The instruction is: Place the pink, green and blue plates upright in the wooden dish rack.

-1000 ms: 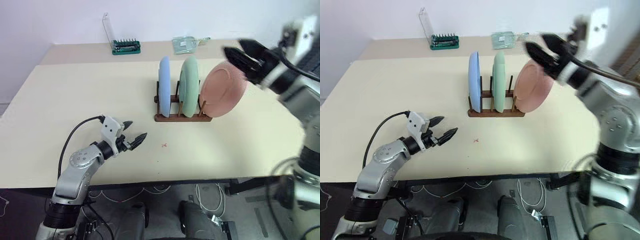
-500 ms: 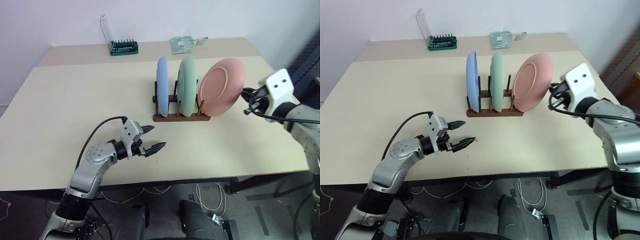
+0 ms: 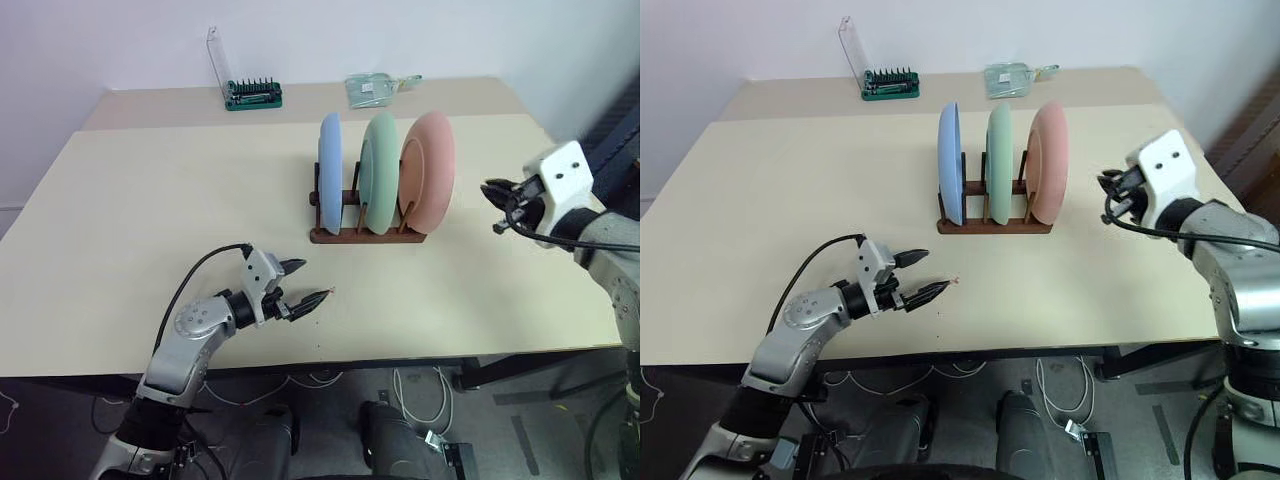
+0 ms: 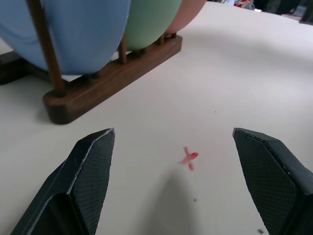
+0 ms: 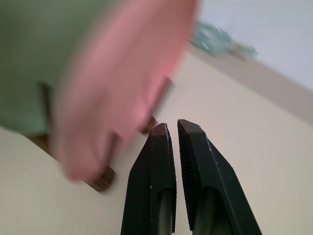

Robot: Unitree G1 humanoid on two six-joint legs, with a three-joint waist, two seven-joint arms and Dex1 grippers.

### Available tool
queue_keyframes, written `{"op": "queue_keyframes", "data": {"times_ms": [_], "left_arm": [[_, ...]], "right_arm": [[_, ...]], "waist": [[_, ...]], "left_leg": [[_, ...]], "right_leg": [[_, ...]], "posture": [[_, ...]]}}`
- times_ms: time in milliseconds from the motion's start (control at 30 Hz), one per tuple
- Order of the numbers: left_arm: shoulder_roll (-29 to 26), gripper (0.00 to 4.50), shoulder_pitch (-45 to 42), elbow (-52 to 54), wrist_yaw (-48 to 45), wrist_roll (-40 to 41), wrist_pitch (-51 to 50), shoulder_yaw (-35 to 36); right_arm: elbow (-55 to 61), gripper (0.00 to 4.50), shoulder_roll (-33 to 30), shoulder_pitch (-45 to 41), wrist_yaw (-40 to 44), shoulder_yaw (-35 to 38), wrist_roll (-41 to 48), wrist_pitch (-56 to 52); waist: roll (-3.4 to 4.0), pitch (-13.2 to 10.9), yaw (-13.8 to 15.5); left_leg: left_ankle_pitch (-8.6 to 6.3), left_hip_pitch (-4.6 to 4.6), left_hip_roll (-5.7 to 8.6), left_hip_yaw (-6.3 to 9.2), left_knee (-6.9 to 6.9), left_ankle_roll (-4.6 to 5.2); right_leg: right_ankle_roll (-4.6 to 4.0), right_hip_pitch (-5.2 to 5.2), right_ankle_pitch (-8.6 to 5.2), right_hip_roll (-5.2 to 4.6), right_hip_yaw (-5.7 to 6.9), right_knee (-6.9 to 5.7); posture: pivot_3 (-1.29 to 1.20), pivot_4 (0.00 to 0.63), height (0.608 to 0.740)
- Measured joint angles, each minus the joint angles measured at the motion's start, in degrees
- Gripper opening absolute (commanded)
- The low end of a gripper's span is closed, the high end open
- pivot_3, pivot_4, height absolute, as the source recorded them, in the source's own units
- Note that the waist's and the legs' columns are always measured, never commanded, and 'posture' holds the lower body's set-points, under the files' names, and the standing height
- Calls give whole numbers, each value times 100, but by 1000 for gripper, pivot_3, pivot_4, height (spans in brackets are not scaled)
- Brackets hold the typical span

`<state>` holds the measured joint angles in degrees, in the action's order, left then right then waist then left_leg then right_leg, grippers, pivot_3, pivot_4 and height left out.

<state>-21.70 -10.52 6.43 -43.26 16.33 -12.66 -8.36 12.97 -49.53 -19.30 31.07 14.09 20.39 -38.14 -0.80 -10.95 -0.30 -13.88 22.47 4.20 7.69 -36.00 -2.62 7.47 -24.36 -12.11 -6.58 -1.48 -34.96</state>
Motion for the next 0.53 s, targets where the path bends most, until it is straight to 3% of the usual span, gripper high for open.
{"op": "queue_keyframes", "data": {"times_ms": [133,333,533], "left_arm": [[-10,3977,-227,-569,278,-111,215,292],[-678,3977,-287,-1303,404,-216,497,1028],[-749,3977,-257,-1417,384,-216,544,1197]], "right_arm": [[-229,293,66,650,198,294,-41,374],[-183,293,327,1478,666,760,232,771],[-190,293,470,1448,724,663,282,885]], "waist": [[1,0,-16],[3,2,-54],[3,2,-17]], "left_leg": [[0,-3,0,0,0,0],[-1,-8,-4,0,3,2],[-1,-7,-1,2,-8,2]], "right_leg": [[3,0,1,2,0,-3],[4,0,1,7,-1,-7],[5,8,1,1,-1,-7]], "posture": [[0,150,740],[0,150,740],[0,150,740]]}}
